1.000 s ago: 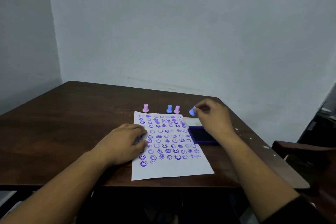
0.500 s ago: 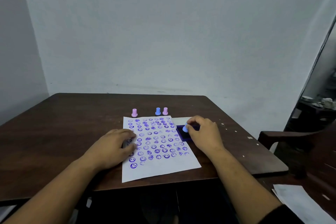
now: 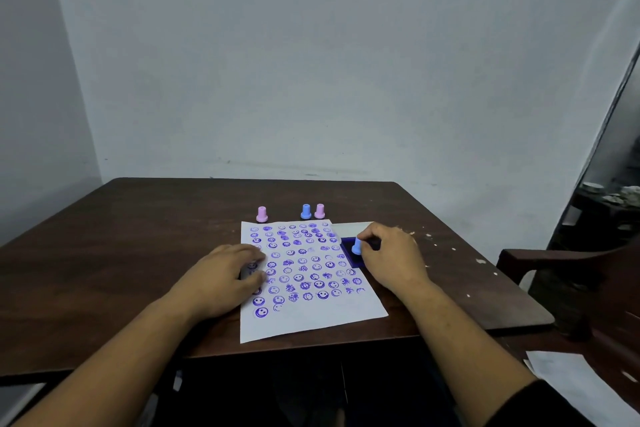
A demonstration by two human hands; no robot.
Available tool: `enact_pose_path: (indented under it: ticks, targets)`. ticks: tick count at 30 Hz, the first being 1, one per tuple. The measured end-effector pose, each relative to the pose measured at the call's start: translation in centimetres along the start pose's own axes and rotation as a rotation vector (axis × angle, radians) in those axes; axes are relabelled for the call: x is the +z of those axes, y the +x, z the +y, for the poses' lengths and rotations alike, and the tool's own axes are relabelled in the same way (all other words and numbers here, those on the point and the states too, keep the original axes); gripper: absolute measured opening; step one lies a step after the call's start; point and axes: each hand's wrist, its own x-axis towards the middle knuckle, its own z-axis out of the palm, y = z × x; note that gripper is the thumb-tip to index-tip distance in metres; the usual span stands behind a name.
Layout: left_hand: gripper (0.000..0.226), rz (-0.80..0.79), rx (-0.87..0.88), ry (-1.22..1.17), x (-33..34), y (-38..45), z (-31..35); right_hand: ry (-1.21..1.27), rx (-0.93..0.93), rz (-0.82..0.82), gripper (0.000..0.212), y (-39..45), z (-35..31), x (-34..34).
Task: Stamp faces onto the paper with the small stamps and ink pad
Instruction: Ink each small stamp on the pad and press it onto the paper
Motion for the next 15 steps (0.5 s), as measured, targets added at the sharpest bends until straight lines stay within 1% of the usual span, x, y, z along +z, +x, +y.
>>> enact_pose_path:
  ticks: [2, 4, 10, 15]
  targets:
    - [0.051, -0.001, 0.0, -0.002, 0.09, 0.01, -0.07, -0.01, -0.003, -0.003, 0.024, -0.07, 0.07, -0.1]
    - [0.051, 0.005, -0.002, -0.003, 0.09, 0.08, -0.15, -0.021, -0.007, -0.004, 0.027, -0.11, 0.16, -0.14]
    - [0.05, 0.012, 0.006, -0.001, 0.33, 0.17, -0.14, -0.029, -0.017, 0.005, 0.011, 0.15, 0.38, 0.35]
    - [0.051, 0.01, 0.003, -0.003, 0.25, 0.15, -0.2, -0.006, 0.014, 0.003, 0.011, 0.32, 0.7, 0.52]
